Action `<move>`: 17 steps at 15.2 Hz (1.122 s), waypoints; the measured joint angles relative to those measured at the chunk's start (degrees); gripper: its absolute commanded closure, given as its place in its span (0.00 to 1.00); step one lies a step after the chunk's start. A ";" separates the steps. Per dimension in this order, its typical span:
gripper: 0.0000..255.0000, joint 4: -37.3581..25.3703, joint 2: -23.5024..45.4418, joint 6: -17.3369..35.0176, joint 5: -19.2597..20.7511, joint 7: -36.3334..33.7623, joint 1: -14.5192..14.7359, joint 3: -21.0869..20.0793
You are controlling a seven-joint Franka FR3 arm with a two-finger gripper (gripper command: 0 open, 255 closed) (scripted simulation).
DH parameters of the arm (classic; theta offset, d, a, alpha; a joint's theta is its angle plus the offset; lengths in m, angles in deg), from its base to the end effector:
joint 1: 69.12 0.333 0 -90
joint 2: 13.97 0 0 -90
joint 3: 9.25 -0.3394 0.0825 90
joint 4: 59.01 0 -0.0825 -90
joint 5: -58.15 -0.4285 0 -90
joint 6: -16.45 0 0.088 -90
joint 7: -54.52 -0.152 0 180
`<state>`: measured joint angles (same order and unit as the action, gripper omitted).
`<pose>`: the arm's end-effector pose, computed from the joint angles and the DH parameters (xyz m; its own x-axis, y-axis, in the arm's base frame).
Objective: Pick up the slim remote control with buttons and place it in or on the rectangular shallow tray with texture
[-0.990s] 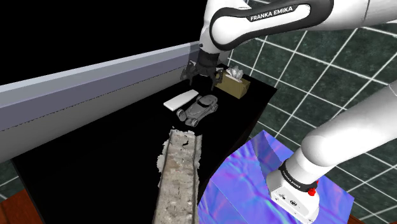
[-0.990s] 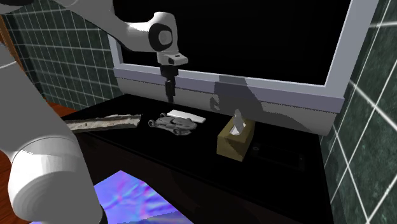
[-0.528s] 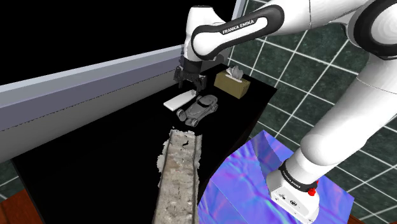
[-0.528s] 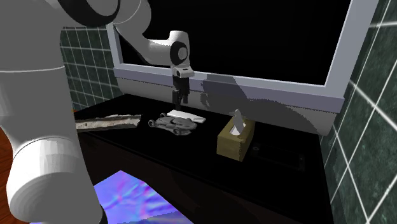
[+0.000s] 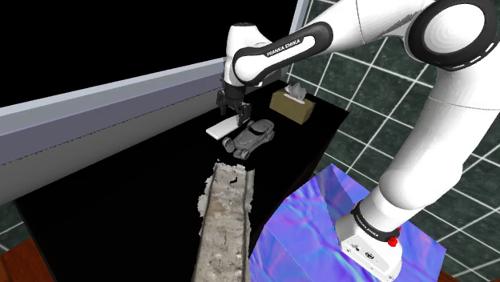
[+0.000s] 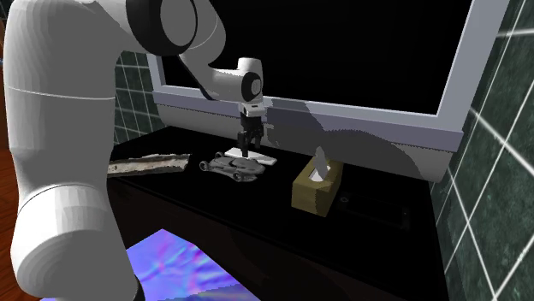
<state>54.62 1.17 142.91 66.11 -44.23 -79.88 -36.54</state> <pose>0.6151 0.1674 0.2973 0.2038 -0.9790 -0.0079 -0.9790 -0.2039 0.0079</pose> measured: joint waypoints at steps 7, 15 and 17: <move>0.00 1.08 1.45 2.37 0.97 -0.72 0.30 0.36; 1.00 1.08 1.46 2.38 0.98 -0.72 0.30 0.37; 1.00 1.08 1.46 2.38 0.98 -0.72 0.30 0.37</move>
<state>55.70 2.63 145.29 67.09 -44.95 -79.58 -36.17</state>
